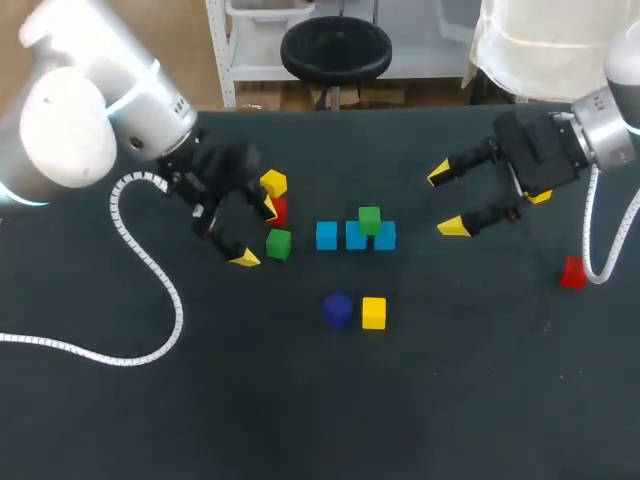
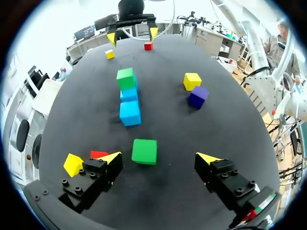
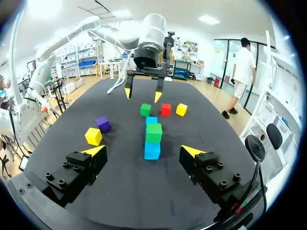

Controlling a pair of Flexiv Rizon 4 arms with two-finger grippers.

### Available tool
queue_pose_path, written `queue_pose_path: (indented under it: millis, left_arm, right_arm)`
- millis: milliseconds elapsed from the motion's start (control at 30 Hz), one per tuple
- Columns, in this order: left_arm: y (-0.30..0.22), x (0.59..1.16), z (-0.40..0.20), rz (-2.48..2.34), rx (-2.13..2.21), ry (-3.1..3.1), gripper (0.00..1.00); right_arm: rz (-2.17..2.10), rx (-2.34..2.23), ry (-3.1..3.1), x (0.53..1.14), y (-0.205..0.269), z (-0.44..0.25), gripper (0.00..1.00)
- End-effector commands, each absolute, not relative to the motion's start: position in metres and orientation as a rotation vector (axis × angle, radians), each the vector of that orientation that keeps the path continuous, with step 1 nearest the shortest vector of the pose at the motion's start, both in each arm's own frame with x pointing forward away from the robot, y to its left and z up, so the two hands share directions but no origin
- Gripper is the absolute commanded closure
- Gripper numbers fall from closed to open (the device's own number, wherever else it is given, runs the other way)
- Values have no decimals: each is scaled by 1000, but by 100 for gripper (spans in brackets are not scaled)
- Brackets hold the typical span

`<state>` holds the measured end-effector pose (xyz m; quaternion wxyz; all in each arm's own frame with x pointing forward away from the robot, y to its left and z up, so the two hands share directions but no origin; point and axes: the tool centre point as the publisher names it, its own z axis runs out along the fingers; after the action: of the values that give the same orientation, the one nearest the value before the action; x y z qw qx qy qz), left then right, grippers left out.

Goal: Place the blue cubes, place green cubes on the blue cubes, place the yellow cubes on the green cubes, then place the red cubes on the yellow cubes, and place purple cube on the red cubes.

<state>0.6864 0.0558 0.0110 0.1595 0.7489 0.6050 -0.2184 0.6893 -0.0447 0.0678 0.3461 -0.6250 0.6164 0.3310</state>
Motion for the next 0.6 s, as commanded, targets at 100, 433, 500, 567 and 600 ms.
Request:
queue_pose_path:
  millis: [100,433,500,567,600]
  left_arm:
    - [56,703,1,-694,2169,1739,0]
    - [48,714,-5,-702,2213,1721,0]
    - [46,714,-8,-711,2217,1717,0]
    - [45,714,-9,-716,2218,1714,0]
    - [44,714,-10,-717,2218,1713,0]
  right_arm:
    - [858,-1621,1598,689,-45,68,0]
    - [858,-1621,1598,689,-45,68,0]
    - [858,-1621,1598,689,-45,68,0]
    - [858,-1621,1598,689,-45,68,0]
    - [858,-1621,1598,689,-45,68,0]
